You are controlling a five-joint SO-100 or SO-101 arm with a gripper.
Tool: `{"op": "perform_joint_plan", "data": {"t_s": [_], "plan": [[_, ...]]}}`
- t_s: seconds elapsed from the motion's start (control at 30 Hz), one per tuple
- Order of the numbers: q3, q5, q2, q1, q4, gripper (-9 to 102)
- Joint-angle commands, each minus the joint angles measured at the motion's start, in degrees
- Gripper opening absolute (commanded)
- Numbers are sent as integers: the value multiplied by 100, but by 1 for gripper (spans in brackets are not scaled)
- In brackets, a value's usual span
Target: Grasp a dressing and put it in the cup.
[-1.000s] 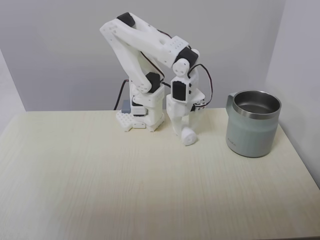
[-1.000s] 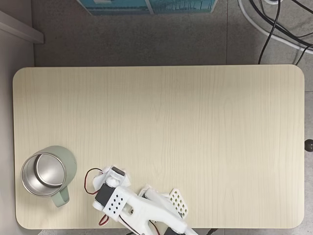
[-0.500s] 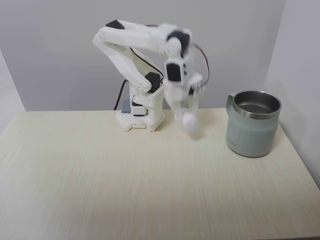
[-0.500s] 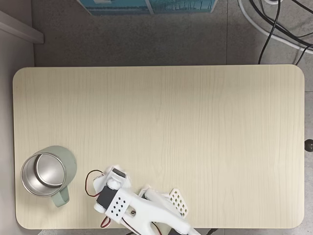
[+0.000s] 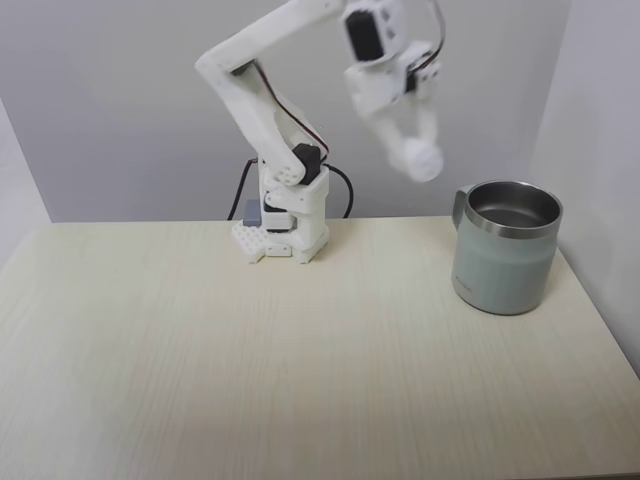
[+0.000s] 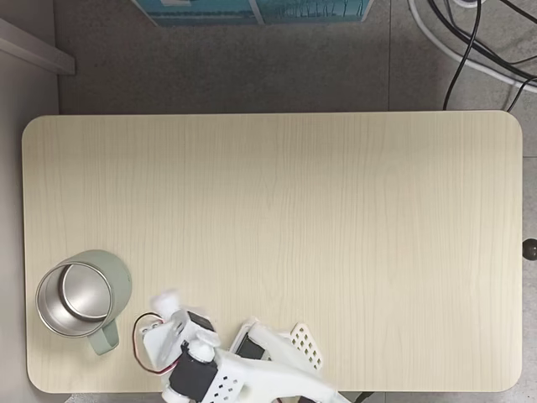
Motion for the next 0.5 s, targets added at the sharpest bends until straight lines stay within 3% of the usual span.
{"op": "perform_joint_plan", "data": {"t_s": [0.0,0.2,0.47], "plan": [[976,290,773,-229,-202,0],[1819,791,2074,-316,-896,0],[1125,932,2672,-571,-1775,0]]}}
